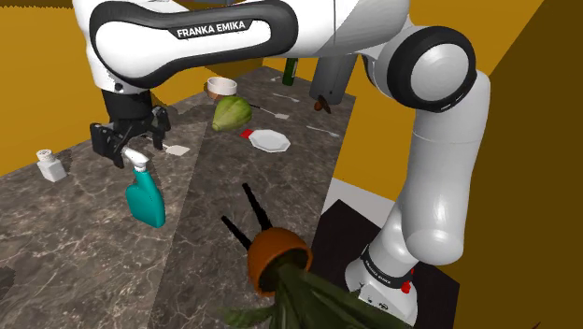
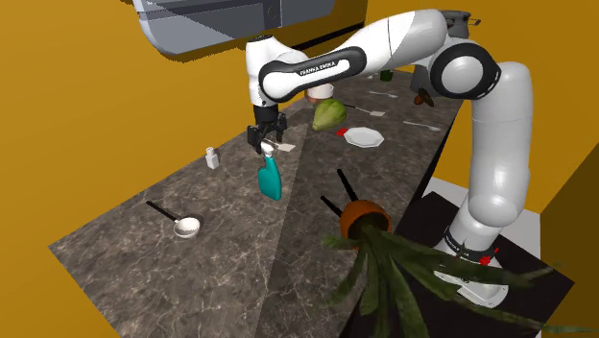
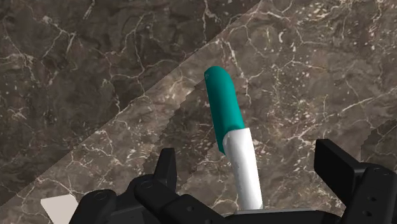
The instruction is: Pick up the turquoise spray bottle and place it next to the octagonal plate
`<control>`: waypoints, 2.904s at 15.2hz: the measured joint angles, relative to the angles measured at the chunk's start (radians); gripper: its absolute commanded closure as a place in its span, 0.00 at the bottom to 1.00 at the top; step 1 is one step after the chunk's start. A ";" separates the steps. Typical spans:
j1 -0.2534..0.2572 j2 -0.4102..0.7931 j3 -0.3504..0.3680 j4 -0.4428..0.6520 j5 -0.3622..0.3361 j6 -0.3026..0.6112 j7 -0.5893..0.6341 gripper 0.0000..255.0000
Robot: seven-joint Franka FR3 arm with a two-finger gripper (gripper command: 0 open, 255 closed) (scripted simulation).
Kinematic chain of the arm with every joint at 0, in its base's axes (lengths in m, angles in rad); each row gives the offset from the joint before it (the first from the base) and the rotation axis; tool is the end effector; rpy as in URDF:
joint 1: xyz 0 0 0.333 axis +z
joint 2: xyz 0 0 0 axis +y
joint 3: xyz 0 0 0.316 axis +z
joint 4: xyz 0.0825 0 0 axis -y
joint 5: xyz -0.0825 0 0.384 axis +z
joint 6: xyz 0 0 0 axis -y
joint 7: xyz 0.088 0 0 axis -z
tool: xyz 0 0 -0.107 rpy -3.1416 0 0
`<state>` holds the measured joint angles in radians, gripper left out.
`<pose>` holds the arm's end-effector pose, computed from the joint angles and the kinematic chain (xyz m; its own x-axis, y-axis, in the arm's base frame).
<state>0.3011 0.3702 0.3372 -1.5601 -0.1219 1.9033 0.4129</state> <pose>0.5535 0.3657 0.4419 0.9702 0.2423 -0.0069 0.2423 -0.9702 -0.0024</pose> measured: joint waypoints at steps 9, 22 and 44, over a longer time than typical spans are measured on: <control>0.000 0.014 -0.003 -0.040 -0.006 0.054 0.004 0.00; 0.000 0.014 -0.003 -0.040 -0.006 0.054 0.004 1.00; -0.077 -0.150 -0.017 0.011 0.056 -0.151 -0.107 1.00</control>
<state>0.2237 0.2203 0.3201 -1.5490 -0.0659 1.7527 0.3055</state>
